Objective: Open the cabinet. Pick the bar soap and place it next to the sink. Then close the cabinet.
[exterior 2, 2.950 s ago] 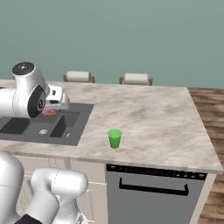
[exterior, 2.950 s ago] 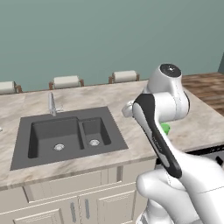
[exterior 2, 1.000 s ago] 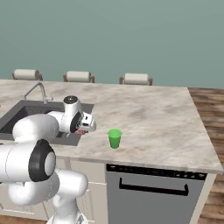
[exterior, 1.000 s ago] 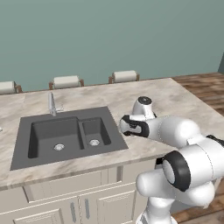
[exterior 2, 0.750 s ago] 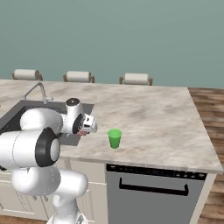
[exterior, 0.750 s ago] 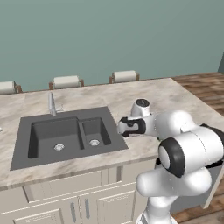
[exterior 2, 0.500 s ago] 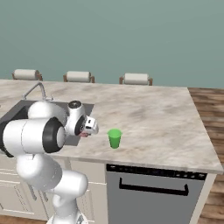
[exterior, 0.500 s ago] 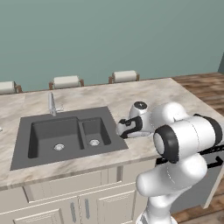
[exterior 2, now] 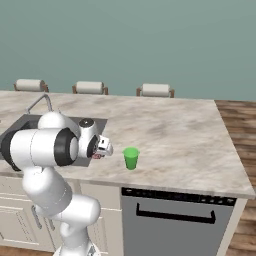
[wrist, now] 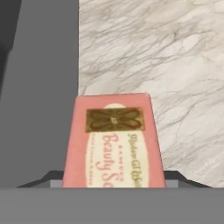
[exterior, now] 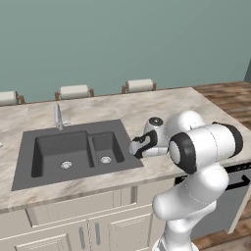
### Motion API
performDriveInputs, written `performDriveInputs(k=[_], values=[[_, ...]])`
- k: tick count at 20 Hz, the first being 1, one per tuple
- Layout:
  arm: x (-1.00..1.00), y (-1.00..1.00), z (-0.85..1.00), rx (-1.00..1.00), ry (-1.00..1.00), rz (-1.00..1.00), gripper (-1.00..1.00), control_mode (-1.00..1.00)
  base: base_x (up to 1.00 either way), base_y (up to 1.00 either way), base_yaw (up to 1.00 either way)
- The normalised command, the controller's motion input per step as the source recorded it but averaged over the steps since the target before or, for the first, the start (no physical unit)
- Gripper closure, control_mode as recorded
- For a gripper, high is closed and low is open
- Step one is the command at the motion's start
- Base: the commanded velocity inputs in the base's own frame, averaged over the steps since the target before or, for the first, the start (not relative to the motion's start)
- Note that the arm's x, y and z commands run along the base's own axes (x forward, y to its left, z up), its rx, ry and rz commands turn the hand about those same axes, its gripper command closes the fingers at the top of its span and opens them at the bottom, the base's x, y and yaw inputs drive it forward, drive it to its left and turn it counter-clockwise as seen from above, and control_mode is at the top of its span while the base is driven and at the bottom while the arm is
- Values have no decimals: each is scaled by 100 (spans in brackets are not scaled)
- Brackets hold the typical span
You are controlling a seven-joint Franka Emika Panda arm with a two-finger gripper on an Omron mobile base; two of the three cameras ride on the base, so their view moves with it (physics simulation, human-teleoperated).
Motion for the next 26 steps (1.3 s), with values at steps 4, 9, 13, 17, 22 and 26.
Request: performDriveInputs(k=[4,9,13,17,22,26], values=[[0,0,0,0,0,0,-100,-100,0,0,0],[0,0,2,0,0,0,-100,-100,0,0,0],[-8,0,59,0,-1,0,-100,-100,0,0,0],[-45,0,100,0,-4,0,-100,-100,0,0,0],[-58,0,100,0,-3,-1,-100,-100,0,0,0],[-67,-4,100,0,0,-6,-100,-100,0,0,0]])
